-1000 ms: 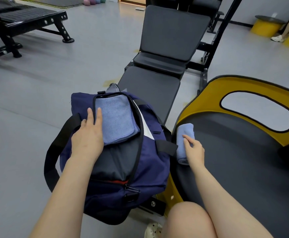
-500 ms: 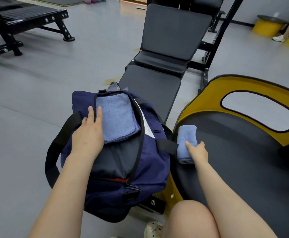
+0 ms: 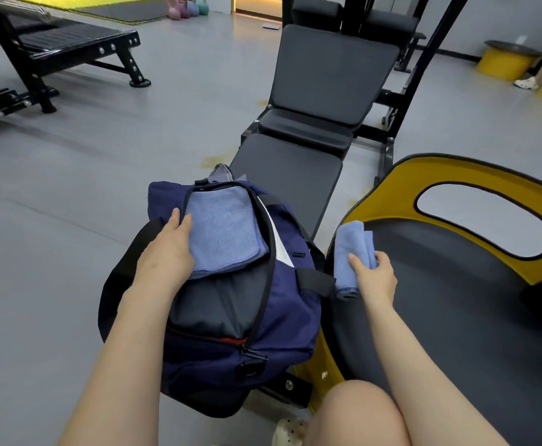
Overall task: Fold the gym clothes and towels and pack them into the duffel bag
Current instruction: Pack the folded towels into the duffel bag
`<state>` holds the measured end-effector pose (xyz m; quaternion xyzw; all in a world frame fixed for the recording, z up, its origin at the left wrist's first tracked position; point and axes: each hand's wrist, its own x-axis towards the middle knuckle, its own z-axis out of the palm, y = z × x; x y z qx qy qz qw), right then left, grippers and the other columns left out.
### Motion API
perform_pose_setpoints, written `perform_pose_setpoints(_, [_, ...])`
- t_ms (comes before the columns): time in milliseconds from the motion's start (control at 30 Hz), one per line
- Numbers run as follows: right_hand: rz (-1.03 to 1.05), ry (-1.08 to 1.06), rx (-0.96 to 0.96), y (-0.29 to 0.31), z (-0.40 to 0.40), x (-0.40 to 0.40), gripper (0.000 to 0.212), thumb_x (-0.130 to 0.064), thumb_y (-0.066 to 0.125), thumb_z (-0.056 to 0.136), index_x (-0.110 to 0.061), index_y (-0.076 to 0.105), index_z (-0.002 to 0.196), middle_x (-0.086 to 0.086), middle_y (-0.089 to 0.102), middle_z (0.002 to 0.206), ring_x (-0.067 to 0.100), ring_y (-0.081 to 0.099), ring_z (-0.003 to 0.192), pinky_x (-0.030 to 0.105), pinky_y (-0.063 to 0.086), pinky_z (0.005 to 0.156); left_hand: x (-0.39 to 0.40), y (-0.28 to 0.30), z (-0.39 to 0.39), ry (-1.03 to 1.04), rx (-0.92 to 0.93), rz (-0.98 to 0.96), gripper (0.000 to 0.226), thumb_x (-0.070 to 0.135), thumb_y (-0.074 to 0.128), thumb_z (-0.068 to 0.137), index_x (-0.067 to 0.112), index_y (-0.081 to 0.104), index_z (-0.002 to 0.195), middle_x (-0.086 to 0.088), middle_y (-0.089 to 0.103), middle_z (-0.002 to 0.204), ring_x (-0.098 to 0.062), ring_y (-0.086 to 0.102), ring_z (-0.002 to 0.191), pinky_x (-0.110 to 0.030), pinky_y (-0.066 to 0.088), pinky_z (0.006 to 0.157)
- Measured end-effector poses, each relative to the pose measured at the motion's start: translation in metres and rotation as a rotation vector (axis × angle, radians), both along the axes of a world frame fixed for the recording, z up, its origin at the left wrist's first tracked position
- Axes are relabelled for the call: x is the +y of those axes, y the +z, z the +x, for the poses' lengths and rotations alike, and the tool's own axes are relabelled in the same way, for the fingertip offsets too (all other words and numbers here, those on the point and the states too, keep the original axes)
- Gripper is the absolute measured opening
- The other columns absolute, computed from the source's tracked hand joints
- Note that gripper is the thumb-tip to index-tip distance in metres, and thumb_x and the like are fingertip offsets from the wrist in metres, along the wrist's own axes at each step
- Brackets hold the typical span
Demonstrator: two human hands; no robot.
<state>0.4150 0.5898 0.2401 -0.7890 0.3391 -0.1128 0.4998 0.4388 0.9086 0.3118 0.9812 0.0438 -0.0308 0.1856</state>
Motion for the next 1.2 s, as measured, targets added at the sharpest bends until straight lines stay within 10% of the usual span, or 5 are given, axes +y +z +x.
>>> perform_pose_setpoints(200, [-0.049,0.048,-0.116,0.043,-0.002,0.02,0.033,-0.031,0.061,0.088,-0.018,0.051,0.116,-0.001,0.055,0.098,0.019,0.053,0.087,0.025,0.038,0.056,0.0,-0.002,0.002,0.014,0.019,-0.037,0.06,0.001,0.03,0.094,0.017,0.019,0.151,-0.001,0.004,0.16,-0.032,0.036,0.134,-0.041,0.039,0.098])
perform_pose_setpoints(600, [-0.084,0.407,-0.349,0.131,0.001,0.089,0.054,-0.017,0.052,0.092,-0.036,0.039,0.142,-0.021,0.047,0.11,0.004,0.046,0.101,0.023,0.04,0.084,0.012,-0.002,-0.006,0.002,-0.05,-0.223,0.07,-0.004,0.029,0.09,0.026,0.016,0.152,0.005,0.016,0.158,-0.022,0.026,0.142,-0.039,0.032,0.11])
perform_pose_setpoints(1067, [-0.731,0.802,-0.01,0.093,0.031,0.192,0.045,-0.051,0.033,0.098,-0.024,0.051,0.128,0.001,0.034,0.145,0.023,0.043,0.121,0.033,0.04,0.077,0.024,-0.008,0.001,0.061,-0.107,-0.58,0.05,0.015,0.033,0.1,0.037,0.034,0.144,0.012,0.036,0.15,-0.009,0.039,0.134,-0.037,0.038,0.108])
perform_pose_setpoints(1200, [-1.03,0.689,-0.41,0.091,0.041,0.191,0.052,-0.042,0.03,0.094,-0.012,0.072,0.105,0.02,0.05,0.139,0.038,0.045,0.13,0.046,0.032,0.108,0.028,-0.013,0.004,0.035,-0.097,-0.523,0.06,0.0,0.034,0.096,0.031,0.03,0.148,0.01,0.026,0.154,-0.008,0.028,0.14,-0.034,0.032,0.113])
